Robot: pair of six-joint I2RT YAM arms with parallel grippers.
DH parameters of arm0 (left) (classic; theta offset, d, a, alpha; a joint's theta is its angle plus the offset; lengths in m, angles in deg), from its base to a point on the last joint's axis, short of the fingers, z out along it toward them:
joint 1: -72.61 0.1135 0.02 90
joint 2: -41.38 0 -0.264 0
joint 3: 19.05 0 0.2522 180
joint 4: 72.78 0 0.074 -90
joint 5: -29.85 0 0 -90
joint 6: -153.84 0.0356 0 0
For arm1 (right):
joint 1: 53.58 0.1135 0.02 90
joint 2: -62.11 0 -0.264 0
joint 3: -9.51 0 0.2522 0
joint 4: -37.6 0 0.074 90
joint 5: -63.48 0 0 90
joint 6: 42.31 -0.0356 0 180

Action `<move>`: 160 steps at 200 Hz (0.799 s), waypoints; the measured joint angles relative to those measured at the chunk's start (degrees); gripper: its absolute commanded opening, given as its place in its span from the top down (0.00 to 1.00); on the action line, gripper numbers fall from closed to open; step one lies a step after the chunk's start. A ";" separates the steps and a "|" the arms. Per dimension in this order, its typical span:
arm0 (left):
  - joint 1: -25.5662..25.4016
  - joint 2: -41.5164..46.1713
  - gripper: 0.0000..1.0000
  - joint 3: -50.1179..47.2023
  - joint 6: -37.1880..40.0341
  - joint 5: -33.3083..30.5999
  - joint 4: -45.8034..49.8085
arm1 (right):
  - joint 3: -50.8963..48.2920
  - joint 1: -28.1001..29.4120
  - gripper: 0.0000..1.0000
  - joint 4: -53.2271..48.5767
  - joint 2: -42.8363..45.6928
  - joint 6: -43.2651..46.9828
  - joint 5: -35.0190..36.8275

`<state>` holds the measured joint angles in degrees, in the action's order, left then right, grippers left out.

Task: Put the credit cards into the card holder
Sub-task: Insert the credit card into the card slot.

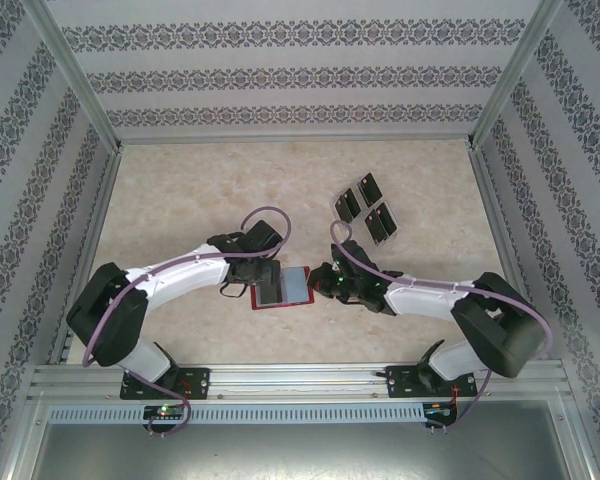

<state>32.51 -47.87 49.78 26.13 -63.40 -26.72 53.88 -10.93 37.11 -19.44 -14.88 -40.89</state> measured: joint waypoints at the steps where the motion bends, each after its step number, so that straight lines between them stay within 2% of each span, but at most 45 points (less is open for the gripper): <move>1: -0.02 -0.04 0.25 0.00 0.00 0.07 0.00 | 0.02 0.00 1.00 -0.11 0.00 0.02 0.00; 90: -1.20 -4.96 0.25 0.02 -1.53 1.79 -2.45 | 2.82 1.51 1.00 1.95 -9.29 0.85 -0.70; 160: -1.57 -6.84 0.25 0.02 -2.45 2.89 -4.85 | 1.07 1.51 1.00 6.97 -11.23 -0.28 -0.76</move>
<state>30.94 -54.71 49.80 23.68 -60.51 -31.58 54.96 -9.42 44.09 -30.68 -15.16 -41.66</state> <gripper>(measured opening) 0.747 0.066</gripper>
